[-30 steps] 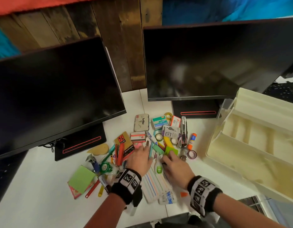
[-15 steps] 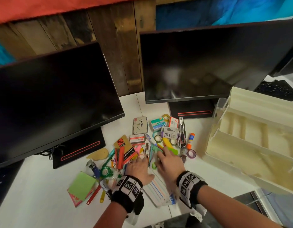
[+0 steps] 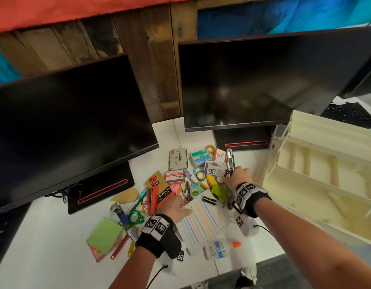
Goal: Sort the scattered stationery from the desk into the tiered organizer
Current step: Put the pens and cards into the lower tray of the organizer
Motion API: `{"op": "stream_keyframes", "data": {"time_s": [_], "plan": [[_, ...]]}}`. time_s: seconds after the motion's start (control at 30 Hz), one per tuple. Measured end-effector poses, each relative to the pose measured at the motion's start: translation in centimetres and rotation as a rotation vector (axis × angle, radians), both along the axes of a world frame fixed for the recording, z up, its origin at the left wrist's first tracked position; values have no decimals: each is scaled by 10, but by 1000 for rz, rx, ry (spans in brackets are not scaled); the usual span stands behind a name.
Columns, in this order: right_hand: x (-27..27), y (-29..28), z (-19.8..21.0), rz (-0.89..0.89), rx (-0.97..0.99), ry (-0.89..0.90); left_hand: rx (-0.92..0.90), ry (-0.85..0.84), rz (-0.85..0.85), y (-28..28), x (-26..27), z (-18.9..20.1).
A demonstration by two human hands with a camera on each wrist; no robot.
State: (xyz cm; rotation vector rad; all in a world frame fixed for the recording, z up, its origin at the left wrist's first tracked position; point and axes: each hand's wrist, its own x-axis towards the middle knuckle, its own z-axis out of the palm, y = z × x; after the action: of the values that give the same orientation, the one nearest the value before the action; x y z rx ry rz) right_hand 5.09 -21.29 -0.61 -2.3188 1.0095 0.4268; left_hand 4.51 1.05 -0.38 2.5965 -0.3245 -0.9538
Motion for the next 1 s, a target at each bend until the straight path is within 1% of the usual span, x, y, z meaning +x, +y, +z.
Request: {"op": "stream_keyframes", "data": {"time_s": [0.1,0.2,0.3,0.4,0.5,0.63,0.7,0.77,0.8,0.9,0.93,0.97,1.0], "plan": [[6,-6,-5,-11,5,44,-116,13,95,3,4,6],[8,-13,-5,-63,30,12,-136,-77,96,7,7,10],[8,-17,1,-67,27,-22,-122,-137,70,6,9,19],[7,-21,4,-64,69,6,-93,-181,33,4,10,32],[2,-24,8,-25,86,21,-30,-231,9,-1,8,48],[0,-24,13,50,18,37,14,-313,6,-10,-2,71],[1,-27,9,32,3,51,33,-387,-6,-15,-6,81],[2,-31,7,-3,46,40,40,-478,-16,-19,-9,90],[4,-34,7,-55,97,29,38,-522,-11,-20,-10,94],[9,-46,7,-171,262,-137,67,-662,3,-28,-13,105],[12,-52,0,-204,322,-187,94,-703,4,-32,-15,109],[14,-59,-7,-222,378,-249,115,-749,16,-35,-17,111],[12,-65,-4,-232,444,-293,119,-806,29,-40,-19,114]]}}
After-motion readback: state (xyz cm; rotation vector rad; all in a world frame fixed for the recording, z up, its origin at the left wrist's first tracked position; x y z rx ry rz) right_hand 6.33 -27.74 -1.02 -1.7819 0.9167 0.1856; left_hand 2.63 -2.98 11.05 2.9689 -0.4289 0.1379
